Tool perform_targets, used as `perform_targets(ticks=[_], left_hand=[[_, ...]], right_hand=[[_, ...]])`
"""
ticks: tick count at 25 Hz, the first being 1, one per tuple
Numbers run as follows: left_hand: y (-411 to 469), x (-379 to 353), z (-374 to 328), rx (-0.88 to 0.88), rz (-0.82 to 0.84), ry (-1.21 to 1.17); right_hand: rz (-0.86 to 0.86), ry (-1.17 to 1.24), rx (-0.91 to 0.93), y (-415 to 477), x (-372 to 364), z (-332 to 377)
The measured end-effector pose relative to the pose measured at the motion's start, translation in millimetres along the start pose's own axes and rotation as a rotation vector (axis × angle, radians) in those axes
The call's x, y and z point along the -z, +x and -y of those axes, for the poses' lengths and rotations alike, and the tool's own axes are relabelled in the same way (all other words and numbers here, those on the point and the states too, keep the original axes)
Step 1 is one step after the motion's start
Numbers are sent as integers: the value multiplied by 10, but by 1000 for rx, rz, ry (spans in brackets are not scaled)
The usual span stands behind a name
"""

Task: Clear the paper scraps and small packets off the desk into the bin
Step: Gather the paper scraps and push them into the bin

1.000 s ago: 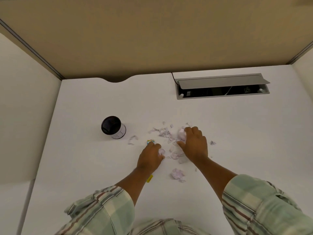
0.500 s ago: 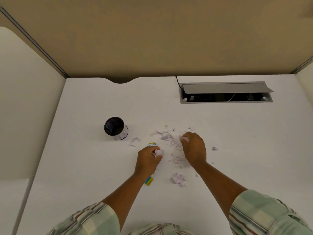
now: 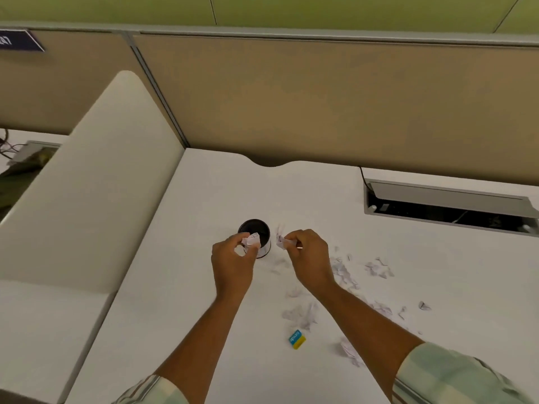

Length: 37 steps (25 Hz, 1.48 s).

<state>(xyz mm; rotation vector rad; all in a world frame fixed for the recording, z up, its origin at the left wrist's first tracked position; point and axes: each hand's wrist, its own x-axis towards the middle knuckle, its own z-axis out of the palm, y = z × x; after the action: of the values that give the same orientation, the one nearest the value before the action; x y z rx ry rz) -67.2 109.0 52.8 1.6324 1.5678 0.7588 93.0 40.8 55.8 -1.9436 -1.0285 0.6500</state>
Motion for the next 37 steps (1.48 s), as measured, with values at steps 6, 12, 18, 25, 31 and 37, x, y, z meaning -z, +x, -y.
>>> perform_targets(ticks=[6,12,18,25,31,37], left_hand=[[411,42,184,-55,6,191],[514,-57,300,-151,114,249],[513,-34,324,-175,187,240],[434,-38,287,-243,114,412],[475,-72,309,-271,166,577],[493,-49,326,-253,151,436]], right_hand=[[115,-87,-22,322,-471,318],[205,-127,-88,564,-632,324],[210,-203,-56,592,-605,291],[325,-576,224,412,-437,176],[431,-860,402,302,-513,202],[366,-714,297,379,-444,127]])
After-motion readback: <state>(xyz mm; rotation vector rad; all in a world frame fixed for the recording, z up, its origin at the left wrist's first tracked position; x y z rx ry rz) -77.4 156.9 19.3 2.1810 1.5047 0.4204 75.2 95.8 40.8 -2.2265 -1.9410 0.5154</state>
